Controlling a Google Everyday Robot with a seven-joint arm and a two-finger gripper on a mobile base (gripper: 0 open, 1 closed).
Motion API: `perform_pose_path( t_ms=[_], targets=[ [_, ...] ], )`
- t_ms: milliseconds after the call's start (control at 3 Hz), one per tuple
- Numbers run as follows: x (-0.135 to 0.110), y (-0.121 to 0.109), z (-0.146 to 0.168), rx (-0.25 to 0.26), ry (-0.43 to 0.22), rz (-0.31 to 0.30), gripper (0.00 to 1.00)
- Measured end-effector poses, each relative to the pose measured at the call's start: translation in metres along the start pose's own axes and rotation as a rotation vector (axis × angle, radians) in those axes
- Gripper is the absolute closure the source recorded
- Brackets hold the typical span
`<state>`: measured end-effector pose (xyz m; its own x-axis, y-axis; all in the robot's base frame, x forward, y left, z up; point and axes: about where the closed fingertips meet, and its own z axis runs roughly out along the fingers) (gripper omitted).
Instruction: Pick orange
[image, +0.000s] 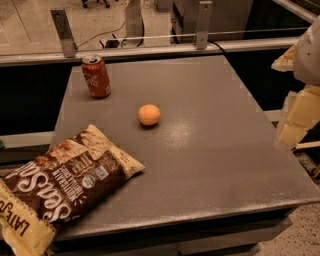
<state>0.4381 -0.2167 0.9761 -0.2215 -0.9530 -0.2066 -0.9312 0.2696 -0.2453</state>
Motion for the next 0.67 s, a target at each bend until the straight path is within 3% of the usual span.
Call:
perform_pose_path(
  t_ms=[333, 667],
  targets=[
    [-0.001, 0.000, 0.000, 0.002, -0.002, -0.001, 0.00],
    [-0.056, -0.028, 0.035, -0.050, -0.039, -0.083, 0.00]
  ],
)
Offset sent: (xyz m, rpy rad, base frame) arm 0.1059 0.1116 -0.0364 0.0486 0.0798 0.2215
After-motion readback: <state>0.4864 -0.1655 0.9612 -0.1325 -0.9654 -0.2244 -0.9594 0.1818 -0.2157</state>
